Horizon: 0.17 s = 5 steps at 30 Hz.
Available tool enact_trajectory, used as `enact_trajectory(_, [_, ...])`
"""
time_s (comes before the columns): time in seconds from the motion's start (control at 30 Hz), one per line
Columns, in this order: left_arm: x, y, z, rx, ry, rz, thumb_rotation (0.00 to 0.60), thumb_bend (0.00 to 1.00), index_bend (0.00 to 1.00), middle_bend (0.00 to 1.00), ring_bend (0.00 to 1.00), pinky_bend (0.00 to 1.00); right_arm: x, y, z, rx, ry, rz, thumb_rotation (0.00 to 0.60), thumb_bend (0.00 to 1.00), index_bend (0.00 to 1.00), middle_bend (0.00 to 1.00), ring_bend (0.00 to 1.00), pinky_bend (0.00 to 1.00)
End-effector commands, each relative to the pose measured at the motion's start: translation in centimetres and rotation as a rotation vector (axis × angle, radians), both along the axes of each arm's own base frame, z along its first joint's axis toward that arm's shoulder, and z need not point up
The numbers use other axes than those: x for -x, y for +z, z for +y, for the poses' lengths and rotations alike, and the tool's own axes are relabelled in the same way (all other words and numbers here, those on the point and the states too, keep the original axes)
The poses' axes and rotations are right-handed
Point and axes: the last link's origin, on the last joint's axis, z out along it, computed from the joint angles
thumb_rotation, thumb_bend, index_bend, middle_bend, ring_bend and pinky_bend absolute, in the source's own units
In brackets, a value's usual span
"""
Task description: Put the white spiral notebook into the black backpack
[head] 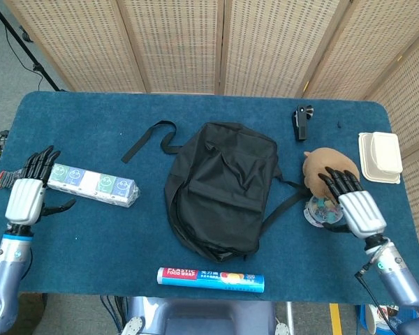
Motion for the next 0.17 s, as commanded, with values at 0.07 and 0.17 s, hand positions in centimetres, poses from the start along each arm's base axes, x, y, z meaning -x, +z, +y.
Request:
enact_trajectory(0.07, [2.6, 2.4, -4.5, 0.027, 0.227, 0.051, 0.6, 0.0, 0.0, 0.0, 0.0, 0.0, 2.1, 0.0, 2.6, 0.092, -0.034, 0.045, 0.6, 0.0, 0.0, 0.0, 0.0, 0.0])
enact_trajectory(0.17, [2.9, 3.1, -5.6, 0.03, 0.276, 0.052, 0.6, 0.0, 0.0, 0.0, 0.0, 0.0, 2.4, -0.1, 3.7, 0.123, -0.044, 0.038, 0.6, 0.0, 0.0, 0.0, 0.0, 0.0])
